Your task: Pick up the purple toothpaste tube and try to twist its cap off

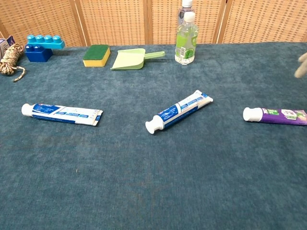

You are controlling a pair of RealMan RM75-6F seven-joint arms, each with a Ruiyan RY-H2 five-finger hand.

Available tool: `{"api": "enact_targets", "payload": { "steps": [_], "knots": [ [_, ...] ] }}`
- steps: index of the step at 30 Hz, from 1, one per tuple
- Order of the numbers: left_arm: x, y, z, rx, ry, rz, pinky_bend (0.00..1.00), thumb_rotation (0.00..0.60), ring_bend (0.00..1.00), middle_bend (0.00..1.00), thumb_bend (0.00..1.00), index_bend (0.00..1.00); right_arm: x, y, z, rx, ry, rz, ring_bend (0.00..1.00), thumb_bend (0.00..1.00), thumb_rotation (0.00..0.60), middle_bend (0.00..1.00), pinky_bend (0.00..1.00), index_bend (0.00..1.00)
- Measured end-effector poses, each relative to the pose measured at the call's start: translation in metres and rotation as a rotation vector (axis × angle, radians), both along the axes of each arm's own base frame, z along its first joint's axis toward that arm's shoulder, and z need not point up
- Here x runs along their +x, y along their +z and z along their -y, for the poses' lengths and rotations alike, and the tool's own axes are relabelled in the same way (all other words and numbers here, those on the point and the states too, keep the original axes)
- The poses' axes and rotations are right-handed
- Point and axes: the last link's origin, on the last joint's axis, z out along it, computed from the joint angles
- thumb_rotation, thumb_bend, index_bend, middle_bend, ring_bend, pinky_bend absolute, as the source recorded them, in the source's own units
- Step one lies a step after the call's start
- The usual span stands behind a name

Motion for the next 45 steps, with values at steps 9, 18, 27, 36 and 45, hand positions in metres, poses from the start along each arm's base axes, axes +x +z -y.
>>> {"api": "enact_targets", "payload": {
  "steps": [9, 18, 27, 36, 45],
  "knots": [
    [0.004, -0.005, -0.007, -0.021, 0.002, -0.005, 0.16, 0.6, 0.02, 0.09, 0.36, 0.16, -0.016, -0.026, 0.027, -0.001, -0.063, -0.081, 0.0, 0.22, 0.529, 0.09, 0.21, 0.25],
    [0.004, -0.008, -0.009, -0.029, 0.007, -0.005, 0.16, 0.6, 0.0, 0.06, 0.36, 0.16, -0.029, -0.042, 0.037, -0.014, -0.123, -0.159, 0.0, 0.21, 0.495, 0.09, 0.19, 0.3],
    [0.0, -0.01, -0.009, -0.033, 0.014, -0.002, 0.16, 0.6, 0.0, 0.05, 0.36, 0.16, -0.039, -0.057, 0.043, -0.02, -0.188, -0.211, 0.0, 0.21, 0.497, 0.1, 0.19, 0.32],
    [-0.007, -0.008, -0.005, -0.026, 0.029, 0.006, 0.16, 0.6, 0.0, 0.04, 0.36, 0.15, -0.043, -0.073, 0.046, -0.004, -0.216, -0.218, 0.0, 0.21, 0.503, 0.1, 0.18, 0.33],
    [-0.013, -0.004, 0.0, -0.015, 0.04, 0.012, 0.16, 0.6, 0.0, 0.02, 0.36, 0.15, -0.042, -0.08, 0.05, 0.006, -0.225, -0.215, 0.0, 0.22, 0.554, 0.11, 0.19, 0.39]
  ]
}}
